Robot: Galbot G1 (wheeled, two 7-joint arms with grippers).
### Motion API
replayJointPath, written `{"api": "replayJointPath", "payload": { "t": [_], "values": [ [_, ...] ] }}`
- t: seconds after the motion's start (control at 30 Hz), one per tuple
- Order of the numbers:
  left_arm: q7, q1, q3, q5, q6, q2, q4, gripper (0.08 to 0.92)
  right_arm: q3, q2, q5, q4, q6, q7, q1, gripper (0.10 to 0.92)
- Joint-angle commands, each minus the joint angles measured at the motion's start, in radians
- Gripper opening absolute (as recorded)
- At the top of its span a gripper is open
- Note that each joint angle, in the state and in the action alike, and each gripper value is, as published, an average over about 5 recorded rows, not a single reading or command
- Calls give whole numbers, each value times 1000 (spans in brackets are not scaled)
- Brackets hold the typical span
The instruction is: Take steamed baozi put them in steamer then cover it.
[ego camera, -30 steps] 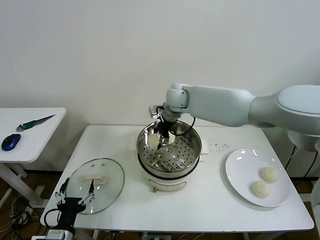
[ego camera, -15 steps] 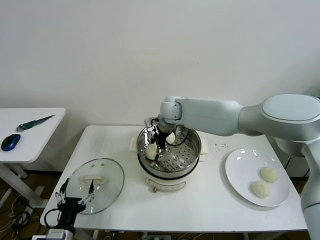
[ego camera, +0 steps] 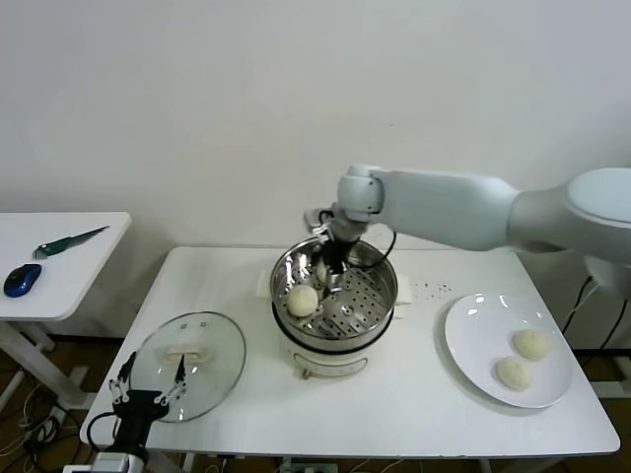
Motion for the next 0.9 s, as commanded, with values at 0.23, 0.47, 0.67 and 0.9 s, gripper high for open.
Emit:
{"api": "replayJointPath", "payload": {
  "t": [0.23, 0.47, 0.67, 0.9],
  "values": [
    [4, -27, 4, 14, 20, -1, -1, 823, -68, -617, -198, 284, 81, -100, 110, 823],
    [4, -24, 1, 24, 24, -5, -6, 823, 165, -799, -469, 272, 132, -102, -260, 823],
    [4, -11, -7, 25, 23, -10, -16, 823, 458, -826, -610, 174, 176, -102, -632, 823],
    [3, -13, -15, 30, 23, -22, -16, 823, 634, -762, -706, 53, 197, -90, -846, 823]
  ]
}}
